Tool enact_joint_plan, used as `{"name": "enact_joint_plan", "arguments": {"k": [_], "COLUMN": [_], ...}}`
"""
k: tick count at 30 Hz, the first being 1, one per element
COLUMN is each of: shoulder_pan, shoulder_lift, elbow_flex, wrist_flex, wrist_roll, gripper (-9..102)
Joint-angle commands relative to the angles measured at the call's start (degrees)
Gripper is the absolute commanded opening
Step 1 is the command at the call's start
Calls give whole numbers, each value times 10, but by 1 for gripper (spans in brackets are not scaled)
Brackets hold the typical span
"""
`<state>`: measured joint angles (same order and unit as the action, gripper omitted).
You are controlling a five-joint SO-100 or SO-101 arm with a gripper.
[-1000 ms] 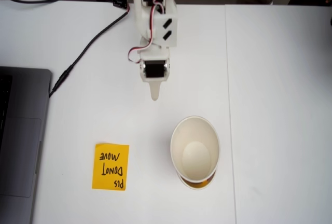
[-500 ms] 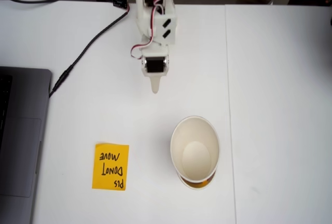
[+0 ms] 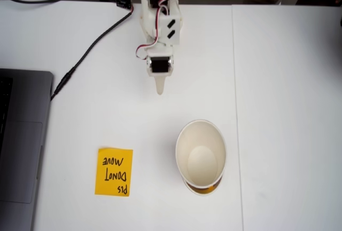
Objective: Pickup cup and make a pile of cup.
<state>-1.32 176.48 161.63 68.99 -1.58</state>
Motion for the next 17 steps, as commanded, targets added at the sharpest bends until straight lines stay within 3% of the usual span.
{"name": "enact_joint_plan", "arguments": {"k": [1,17], "shoulder_pan": [-3,-4], "shoulder_lift": [24,99], "elbow_flex": [1,47], "wrist_flex": [-7,-5], "wrist_roll": [4,4], "gripper": [-7,-7]}}
